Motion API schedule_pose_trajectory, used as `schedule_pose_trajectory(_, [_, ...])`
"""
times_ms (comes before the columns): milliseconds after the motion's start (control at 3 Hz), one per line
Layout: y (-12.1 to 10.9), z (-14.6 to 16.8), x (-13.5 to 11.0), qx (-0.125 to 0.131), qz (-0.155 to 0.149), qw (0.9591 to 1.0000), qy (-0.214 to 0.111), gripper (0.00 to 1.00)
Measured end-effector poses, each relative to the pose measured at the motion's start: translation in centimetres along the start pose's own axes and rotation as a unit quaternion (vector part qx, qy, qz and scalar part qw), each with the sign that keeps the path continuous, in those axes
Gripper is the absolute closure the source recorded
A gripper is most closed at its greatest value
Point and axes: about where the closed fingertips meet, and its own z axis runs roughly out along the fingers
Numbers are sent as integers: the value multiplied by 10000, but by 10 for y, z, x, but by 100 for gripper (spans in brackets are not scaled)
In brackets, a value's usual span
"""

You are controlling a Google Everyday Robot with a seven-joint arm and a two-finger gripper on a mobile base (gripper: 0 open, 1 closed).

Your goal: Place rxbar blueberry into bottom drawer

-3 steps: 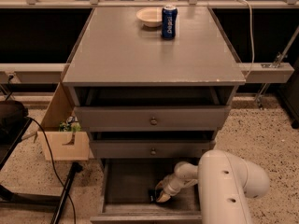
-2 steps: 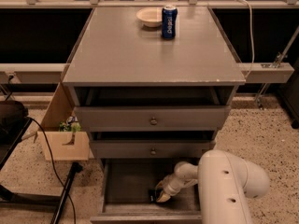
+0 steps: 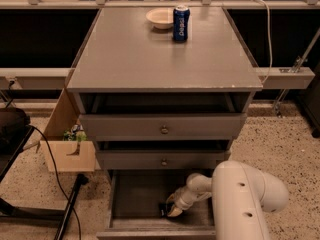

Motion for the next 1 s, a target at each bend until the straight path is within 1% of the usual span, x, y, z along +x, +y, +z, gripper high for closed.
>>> schedule_pose_trajectory(333, [0,0,0,0,0,10000,0,11])
schedule_pose_trajectory(667, [0,0,0,-1,0,10000,0,0])
schedule_pose_trajectory(1000, [0,0,0,-1,0,10000,0,0])
